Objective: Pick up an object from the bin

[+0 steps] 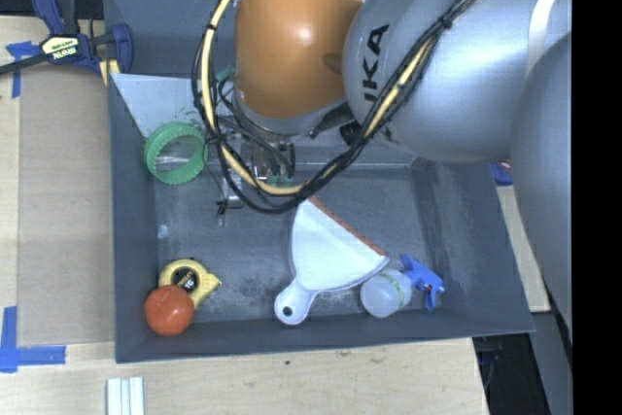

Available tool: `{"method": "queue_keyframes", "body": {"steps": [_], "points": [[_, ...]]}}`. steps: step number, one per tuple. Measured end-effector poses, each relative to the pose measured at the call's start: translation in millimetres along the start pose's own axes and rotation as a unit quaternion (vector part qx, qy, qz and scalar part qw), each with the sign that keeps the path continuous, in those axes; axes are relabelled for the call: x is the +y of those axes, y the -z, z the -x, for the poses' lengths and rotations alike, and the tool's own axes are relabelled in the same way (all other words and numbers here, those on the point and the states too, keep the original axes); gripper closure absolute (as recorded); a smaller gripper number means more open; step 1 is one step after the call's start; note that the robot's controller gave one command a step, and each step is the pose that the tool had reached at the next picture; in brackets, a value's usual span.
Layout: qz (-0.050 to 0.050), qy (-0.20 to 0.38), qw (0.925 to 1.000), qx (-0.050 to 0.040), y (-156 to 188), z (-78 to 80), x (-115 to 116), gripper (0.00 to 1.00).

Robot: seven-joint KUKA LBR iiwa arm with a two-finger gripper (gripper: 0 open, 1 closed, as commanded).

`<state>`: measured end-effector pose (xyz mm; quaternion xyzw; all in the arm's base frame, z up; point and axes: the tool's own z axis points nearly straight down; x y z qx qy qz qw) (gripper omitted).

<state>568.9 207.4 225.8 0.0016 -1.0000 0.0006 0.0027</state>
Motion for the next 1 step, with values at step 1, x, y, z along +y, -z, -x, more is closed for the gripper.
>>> {"method": "queue_keyframes", "body": {"steps": [1], "points": [[0.001, -0.002, 1.0, -0.0043, 5.3, 1.7, -1.1, 0.0]]}}
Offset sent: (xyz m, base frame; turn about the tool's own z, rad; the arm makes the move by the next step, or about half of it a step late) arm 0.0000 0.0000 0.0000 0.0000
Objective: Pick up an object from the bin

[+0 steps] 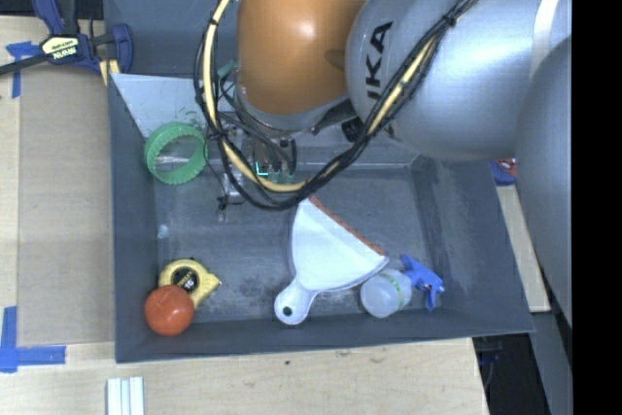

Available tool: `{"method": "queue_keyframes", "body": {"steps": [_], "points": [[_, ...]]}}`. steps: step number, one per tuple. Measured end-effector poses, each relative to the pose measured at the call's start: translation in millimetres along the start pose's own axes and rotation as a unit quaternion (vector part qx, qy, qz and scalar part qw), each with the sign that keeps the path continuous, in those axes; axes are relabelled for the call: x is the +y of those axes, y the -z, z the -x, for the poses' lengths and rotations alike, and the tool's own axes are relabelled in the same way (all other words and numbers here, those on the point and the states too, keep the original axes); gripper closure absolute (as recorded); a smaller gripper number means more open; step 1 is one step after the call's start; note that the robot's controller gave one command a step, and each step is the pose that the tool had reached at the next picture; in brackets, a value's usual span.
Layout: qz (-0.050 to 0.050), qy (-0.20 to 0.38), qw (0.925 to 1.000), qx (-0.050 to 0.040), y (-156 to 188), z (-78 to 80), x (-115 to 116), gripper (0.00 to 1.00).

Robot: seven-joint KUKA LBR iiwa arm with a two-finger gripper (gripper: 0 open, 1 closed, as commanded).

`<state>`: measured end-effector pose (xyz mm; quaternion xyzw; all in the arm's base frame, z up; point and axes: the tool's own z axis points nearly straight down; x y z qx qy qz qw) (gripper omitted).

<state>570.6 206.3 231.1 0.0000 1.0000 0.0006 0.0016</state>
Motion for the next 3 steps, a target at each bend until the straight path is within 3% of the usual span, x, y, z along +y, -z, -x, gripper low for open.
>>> {"method": "queue_keyframes", "body": {"steps": [2, 3], "points": [[0.0, -0.001, 1.0, 0.0001, 0, 0.1, 0, 0.0], [-0.001, 0.205, 0.9788, -0.0001, 5, -7.6, -28, 0.0]]}}
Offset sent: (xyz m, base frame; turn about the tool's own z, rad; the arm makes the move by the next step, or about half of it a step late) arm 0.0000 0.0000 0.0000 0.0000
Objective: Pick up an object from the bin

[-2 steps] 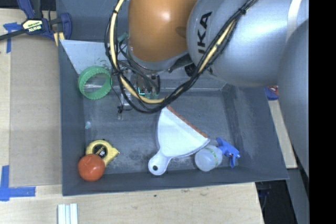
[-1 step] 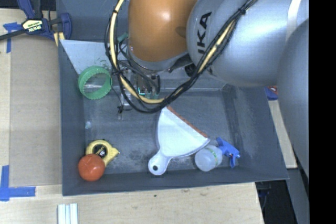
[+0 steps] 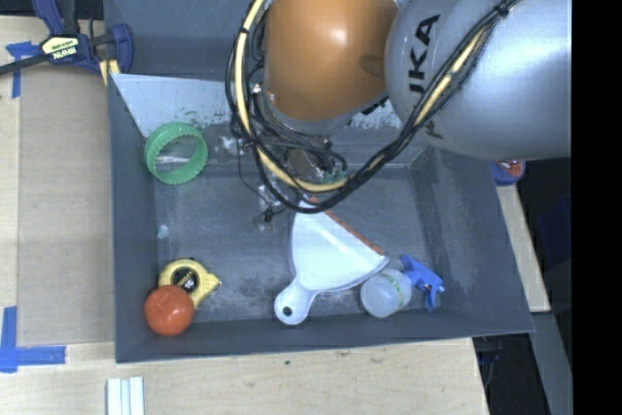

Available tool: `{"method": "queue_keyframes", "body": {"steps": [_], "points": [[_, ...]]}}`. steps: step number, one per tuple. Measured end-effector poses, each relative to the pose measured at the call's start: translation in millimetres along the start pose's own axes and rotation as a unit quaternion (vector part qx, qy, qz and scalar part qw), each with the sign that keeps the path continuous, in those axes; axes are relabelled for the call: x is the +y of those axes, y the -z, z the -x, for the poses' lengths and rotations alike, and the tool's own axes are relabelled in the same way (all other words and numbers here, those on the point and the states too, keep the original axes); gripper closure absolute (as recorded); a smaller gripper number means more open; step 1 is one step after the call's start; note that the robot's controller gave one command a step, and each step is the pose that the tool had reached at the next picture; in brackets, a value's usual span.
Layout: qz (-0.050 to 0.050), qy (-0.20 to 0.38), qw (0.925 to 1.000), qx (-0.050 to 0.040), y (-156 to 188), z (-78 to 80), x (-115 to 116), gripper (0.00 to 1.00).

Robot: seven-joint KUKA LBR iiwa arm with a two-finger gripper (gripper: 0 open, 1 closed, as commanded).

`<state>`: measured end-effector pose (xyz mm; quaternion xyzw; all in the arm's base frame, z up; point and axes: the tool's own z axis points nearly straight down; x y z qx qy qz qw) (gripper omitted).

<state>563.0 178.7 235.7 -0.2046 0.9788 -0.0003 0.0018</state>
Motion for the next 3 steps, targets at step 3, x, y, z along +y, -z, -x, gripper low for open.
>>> {"method": "queue_keyframes", "body": {"steps": [3], "points": [[0.001, 0.005, 1.0, -0.0014, -48, -8.2, 1, 0.0]]}}
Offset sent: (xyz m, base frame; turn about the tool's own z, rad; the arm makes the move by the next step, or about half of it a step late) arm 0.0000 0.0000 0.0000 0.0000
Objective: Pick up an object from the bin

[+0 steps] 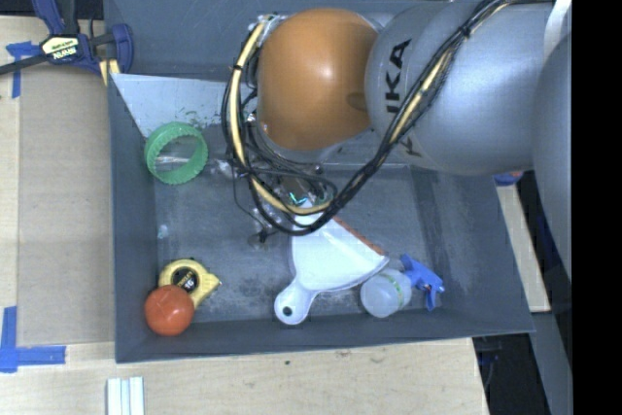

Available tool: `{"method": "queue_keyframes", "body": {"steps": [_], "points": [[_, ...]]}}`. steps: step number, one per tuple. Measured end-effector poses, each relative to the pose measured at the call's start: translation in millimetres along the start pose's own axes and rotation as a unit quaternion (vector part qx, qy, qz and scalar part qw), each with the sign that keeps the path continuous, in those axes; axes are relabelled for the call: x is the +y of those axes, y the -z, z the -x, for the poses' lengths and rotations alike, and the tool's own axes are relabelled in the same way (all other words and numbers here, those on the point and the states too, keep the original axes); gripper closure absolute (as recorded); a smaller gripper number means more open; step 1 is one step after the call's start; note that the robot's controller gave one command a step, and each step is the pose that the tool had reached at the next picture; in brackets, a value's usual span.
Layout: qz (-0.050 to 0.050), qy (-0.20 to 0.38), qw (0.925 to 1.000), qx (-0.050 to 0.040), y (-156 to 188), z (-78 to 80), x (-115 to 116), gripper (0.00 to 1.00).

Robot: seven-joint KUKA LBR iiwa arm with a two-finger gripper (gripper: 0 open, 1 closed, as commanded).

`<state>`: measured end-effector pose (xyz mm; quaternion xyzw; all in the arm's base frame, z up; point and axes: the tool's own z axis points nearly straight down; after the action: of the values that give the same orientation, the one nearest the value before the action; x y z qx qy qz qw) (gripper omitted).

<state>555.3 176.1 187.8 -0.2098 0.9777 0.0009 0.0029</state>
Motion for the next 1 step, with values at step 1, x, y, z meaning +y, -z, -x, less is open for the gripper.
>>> {"method": "queue_keyframes", "body": {"steps": [1], "points": [[0.001, 0.053, 0.9986, 0.0005, -16.7, 8.0, 55.0, 0.0]]}}
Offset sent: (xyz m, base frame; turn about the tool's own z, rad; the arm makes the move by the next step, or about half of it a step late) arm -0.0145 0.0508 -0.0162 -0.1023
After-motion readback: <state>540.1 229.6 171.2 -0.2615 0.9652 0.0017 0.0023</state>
